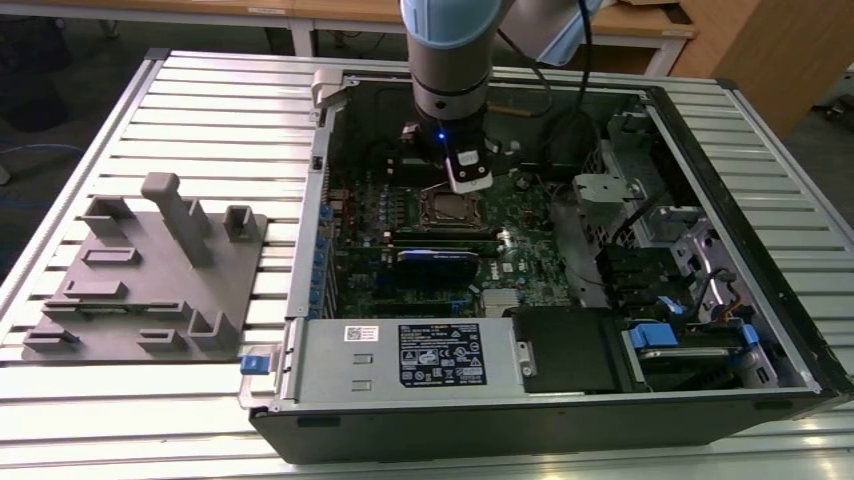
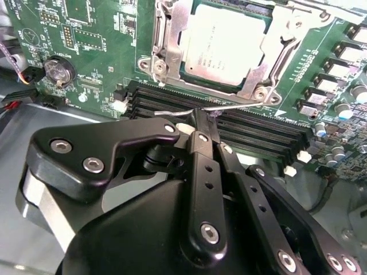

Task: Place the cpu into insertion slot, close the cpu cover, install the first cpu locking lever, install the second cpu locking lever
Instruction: 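Install the first cpu locking lever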

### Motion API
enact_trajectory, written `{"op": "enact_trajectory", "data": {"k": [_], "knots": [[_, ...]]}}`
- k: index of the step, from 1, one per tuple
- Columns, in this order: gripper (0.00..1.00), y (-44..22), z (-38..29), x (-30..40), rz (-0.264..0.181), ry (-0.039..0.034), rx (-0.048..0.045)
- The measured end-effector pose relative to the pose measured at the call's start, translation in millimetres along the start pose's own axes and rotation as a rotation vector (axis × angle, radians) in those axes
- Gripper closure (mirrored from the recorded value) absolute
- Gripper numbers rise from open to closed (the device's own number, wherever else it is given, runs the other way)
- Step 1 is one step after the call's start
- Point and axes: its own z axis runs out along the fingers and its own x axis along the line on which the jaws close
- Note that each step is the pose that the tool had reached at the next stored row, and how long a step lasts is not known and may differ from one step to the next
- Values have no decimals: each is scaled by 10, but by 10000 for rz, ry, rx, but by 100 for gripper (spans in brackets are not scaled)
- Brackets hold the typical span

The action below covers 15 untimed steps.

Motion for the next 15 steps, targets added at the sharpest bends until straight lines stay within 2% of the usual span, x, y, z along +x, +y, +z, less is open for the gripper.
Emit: {"op": "enact_trajectory", "data": {"k": [3, 10, 15], "knots": [[90, 10, 26, 2, 1, -38, 101], [90, 25, 80, 8, 61, -65, 121], [90, 68, 105, 22, 114, -128, 243]]}}
